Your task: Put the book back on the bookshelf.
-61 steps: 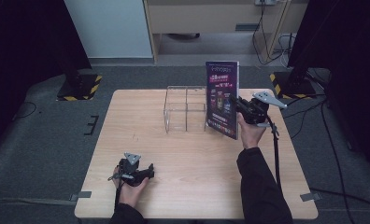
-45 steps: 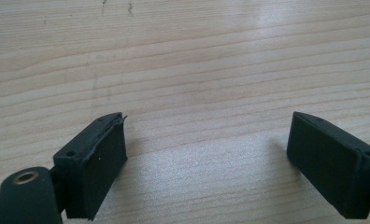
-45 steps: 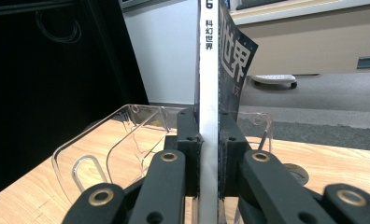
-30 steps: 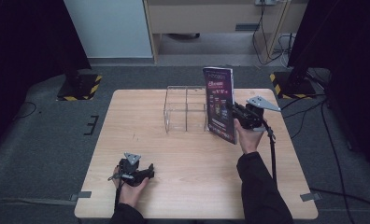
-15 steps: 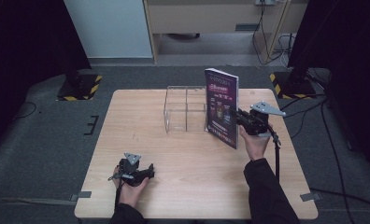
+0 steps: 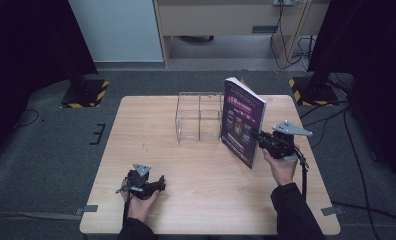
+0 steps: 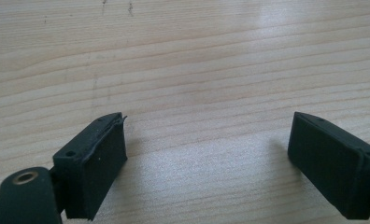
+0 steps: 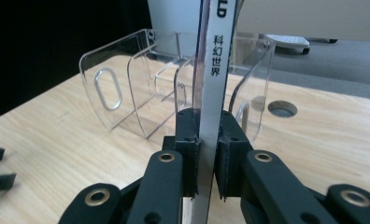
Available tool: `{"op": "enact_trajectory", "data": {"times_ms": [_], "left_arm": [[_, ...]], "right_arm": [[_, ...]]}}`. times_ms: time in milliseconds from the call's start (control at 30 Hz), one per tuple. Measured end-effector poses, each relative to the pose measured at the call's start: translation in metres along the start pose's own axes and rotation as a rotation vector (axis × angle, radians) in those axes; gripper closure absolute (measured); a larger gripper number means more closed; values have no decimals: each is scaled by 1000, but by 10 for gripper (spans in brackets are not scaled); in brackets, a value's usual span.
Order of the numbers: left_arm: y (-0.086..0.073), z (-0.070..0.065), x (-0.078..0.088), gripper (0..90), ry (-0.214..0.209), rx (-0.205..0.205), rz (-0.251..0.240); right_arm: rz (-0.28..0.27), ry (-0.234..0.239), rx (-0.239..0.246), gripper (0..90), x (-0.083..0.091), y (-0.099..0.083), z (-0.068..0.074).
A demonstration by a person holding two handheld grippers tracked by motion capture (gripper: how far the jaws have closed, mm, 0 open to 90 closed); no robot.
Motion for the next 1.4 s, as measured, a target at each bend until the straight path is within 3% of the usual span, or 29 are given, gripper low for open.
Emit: {"op": "enact_trajectory", "data": {"times_ms": [633, 1167, 1400], "left_arm": [[0, 0, 0, 105, 2, 0, 2], [0, 0, 0, 104, 3, 0, 2], [0, 0, 0, 104, 3, 0, 2]], "right_arm": [[53, 6, 8, 807, 22, -34, 3], [13, -16, -4, 741, 14, 1, -1], [8, -31, -40, 813, 12, 4, -5]]}}
Point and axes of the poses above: each handheld gripper's, and its own axes: x roughly backward along the jaws, y roughly out of its top, z roughly to its left, the point moved 1 cm from there along -x, roughly forward along the jaws, and after that the axes turned 2 degrees about x, right-handed, at the moved point
